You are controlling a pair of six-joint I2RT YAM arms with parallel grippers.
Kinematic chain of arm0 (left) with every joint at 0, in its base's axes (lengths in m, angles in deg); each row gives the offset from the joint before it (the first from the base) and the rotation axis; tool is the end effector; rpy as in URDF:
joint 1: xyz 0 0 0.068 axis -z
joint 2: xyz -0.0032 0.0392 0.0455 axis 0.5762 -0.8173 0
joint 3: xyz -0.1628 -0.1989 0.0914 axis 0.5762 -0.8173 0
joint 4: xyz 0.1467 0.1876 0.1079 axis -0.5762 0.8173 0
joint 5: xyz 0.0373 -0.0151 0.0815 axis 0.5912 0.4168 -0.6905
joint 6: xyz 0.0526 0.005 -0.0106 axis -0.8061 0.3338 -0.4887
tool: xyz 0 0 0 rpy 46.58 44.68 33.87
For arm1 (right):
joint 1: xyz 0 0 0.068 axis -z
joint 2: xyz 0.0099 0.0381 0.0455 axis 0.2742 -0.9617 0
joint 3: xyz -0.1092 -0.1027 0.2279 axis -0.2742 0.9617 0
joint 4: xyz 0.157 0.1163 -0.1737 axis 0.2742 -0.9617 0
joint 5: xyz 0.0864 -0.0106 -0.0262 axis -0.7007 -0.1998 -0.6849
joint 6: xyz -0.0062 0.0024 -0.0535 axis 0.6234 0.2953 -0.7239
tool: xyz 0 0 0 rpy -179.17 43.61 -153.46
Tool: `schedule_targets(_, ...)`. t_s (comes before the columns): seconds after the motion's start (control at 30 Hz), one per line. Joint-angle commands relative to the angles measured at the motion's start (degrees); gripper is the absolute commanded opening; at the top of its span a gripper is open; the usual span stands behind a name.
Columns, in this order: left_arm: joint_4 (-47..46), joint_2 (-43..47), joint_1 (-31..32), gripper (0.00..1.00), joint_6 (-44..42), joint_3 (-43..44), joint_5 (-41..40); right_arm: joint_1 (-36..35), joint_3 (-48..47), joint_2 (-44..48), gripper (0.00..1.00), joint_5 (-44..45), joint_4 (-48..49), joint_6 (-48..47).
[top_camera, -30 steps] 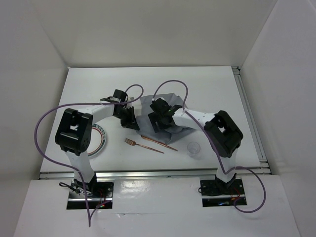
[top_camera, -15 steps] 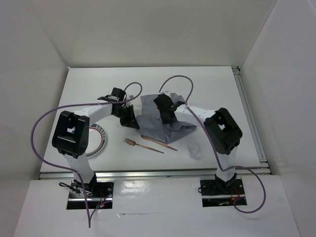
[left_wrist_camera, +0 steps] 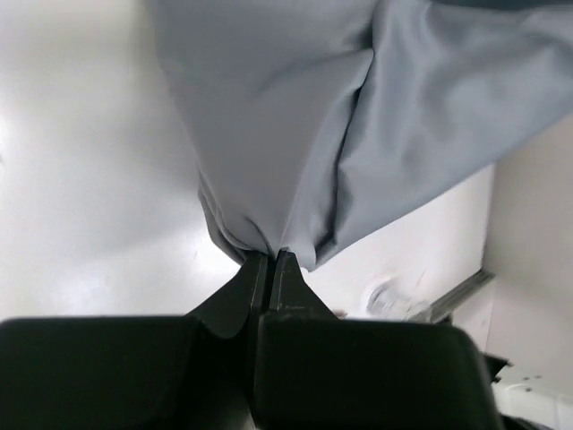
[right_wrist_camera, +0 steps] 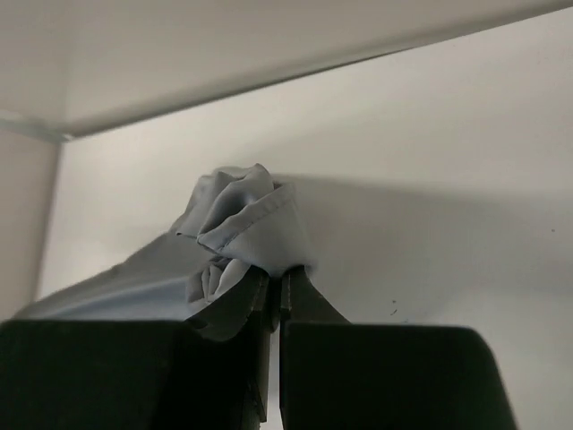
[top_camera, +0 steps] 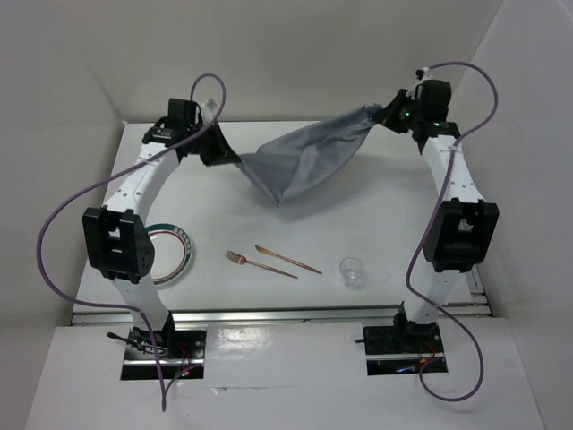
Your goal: Set the dinner table for one person
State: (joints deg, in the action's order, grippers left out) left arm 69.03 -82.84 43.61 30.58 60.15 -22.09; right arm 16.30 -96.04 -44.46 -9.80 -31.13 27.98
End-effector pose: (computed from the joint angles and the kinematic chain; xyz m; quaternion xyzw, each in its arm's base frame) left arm 0.3997 -0.0745 0.3067 -0.1024 0.9006 -0.3187 0.2773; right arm 0.4313 0.0071 0.3568 0.0772 0.8408 0.2086 0.4936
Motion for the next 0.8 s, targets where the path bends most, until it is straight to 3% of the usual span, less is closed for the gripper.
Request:
schedule_targets(0.0, 2.4, -0.6, -1.4, 0.00, 1.1, 10.8, -0.2, 7.0, -1.2, -1.7, 0.00, -20.6, 7.6, 9.2)
schedule_targets(0.1, 2.9, 0.7, -3.0, 0.00, 1.1, 9.4, 0.5, 8.4, 8.3, 3.0, 0.00, -25.2, 18.2, 9.2)
schedule_targets(0.13, 2.4, 1.6, -3.5, 0.00, 1.6, 7.5, 0.5, 9.6, 17.1, 5.9, 0.00, -25.2, 22.5, 9.2)
schedule_targets(0.17, 0.3, 2.5, -3.5, 0.00, 1.6, 5.3, 0.5, 10.3, 21.4, 6.8, 0.10, -25.2, 24.1, 9.2)
schedule_targets(0.2, -1.0, 3.3, -3.5, 0.00, 2.1, -0.1, 0.5, 12.3, 28.4, 6.8, 0.31, -24.6, 24.9, 9.2)
schedule_targets(0.23, -2.5, 4.0, -3.5, 0.00, 2.9, -2.9, 1.4, 13.3, 30.7, 6.8, 0.75, -24.1, 24.9, 9.2)
schedule_targets(0.3, -5.6, 4.0, -2.9, 0.00, 2.9, -7.5, 2.4, 14.1, 31.6, 2.9, 0.86, -21.4, 19.2, 7.5)
schedule_targets(0.37, -5.6, 1.1, -2.0, 0.00, 2.9, -11.3, 2.5, 14.1, 28.4, 1.0, 0.90, -15.2, 11.1, 7.5)
schedule_targets(0.5, -6.6, -2.2, -0.7, 0.00, 2.9, -16.9, 1.9, 9.4, 27.0, 6.2, 0.89, -1.0, 8.8, 6.8)
schedule_targets(0.63, -8.6, -0.6, -0.7, 0.00, 2.9, -19.6, 0.4, -2.5, 20.1, 6.9, 0.81, 10.9, 3.7, 3.4)
schedule_targets(0.77, -7.3, 0.5, -0.7, 0.00, 2.9, -19.6, -1.4, -15.3, 7.9, -3.5, 0.80, 16.4, -4.1, 2.6)
